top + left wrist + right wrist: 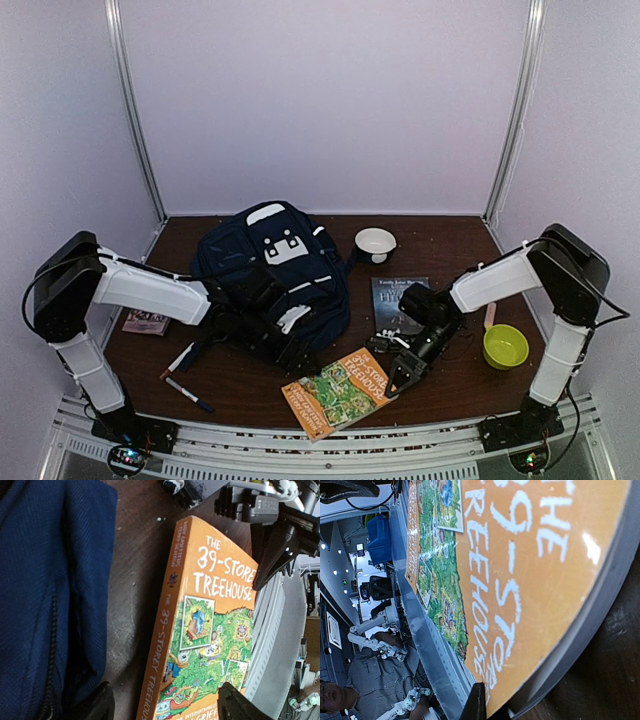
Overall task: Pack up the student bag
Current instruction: Pick up the book at the corner of the board.
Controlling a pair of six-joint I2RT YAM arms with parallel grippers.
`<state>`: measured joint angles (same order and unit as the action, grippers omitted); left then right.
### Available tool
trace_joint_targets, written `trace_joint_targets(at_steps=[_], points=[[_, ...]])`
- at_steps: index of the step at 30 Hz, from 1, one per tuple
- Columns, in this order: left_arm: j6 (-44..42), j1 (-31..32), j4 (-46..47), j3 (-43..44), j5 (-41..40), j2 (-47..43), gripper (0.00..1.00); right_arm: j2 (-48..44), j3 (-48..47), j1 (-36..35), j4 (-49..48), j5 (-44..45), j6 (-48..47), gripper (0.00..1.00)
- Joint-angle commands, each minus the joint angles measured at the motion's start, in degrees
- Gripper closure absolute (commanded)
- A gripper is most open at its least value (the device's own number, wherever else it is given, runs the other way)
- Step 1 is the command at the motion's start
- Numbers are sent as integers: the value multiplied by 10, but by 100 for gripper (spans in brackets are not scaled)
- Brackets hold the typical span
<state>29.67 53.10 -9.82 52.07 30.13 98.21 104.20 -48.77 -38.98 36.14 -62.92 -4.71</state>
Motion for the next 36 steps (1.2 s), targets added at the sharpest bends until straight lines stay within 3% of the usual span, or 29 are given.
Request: trace_joint_targets(at_steps=[1, 7, 17, 31, 33, 36], points=[[-2, -5, 0, 9, 10, 36, 27, -2, 12, -6, -69, 136, 15, 100], [-2, -13, 30, 11, 64, 76, 27, -69, 27, -24, -78, 144, 4, 100], [2, -26, 79, 29, 171, 151, 34, -102, 30, -45, -76, 155, -6, 100], [5, -26, 66, 29, 179, 109, 96, -110, 10, -40, -56, 162, -26, 100], [5, -25, 57, 27, 176, 92, 100, -119, -6, -31, -26, 167, -44, 86], [1, -26, 32, 30, 158, 49, 100, -149, -39, -9, 35, 225, -65, 56]])
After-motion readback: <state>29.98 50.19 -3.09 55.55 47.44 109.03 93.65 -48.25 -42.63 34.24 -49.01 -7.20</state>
